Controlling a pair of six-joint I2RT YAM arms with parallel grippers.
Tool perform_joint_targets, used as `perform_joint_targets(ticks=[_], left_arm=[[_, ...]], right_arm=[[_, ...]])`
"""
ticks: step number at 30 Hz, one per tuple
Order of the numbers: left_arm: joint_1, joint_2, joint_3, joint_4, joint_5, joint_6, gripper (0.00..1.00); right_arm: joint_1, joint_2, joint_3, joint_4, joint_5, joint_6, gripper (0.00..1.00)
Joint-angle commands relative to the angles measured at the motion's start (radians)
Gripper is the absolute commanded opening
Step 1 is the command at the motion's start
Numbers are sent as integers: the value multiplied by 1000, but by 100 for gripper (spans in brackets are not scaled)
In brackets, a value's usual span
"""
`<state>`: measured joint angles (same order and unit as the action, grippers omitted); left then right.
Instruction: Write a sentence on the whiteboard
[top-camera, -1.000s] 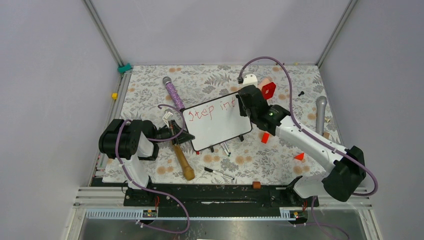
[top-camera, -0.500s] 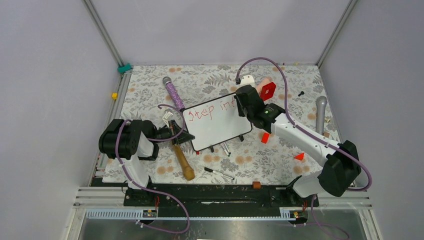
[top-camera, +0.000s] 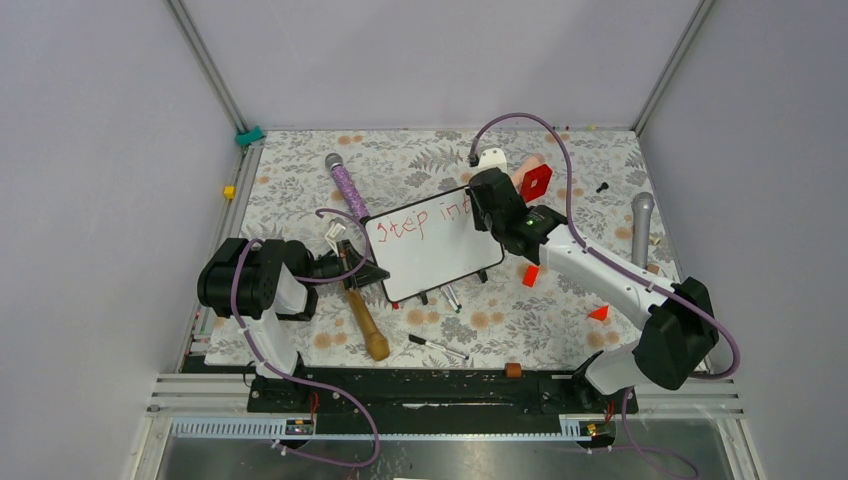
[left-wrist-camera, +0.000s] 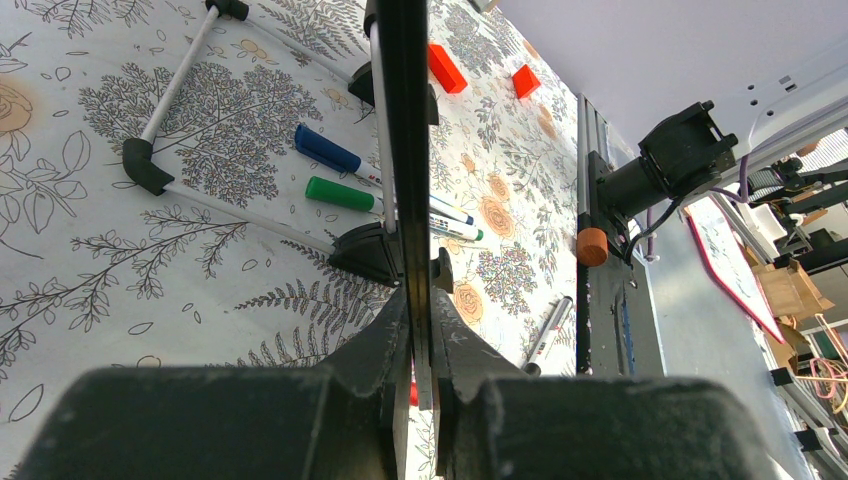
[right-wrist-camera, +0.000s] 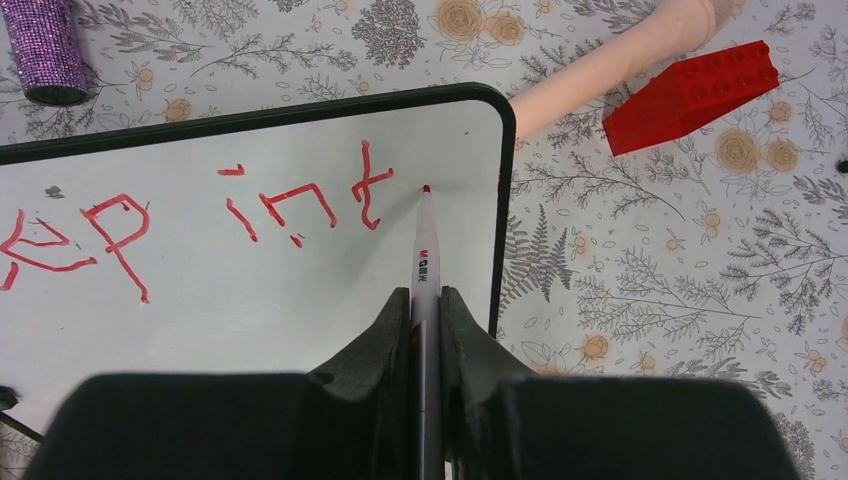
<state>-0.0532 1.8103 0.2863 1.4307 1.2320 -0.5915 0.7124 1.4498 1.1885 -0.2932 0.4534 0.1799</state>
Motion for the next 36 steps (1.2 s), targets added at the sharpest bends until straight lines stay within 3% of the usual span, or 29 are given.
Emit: perform_joint_targets(ticks=[1,20,36], left_arm=[[-6,14,8,43,54,49,0],[-7,12,8,43,54,50,0],[-7,12,8,43,53,50,0]], right_arm=[[-7,14,44,60,-14,-13,0],[-7,2,46,-41,-93,-20,0],[-9,34,85,-58,25,-30,0]])
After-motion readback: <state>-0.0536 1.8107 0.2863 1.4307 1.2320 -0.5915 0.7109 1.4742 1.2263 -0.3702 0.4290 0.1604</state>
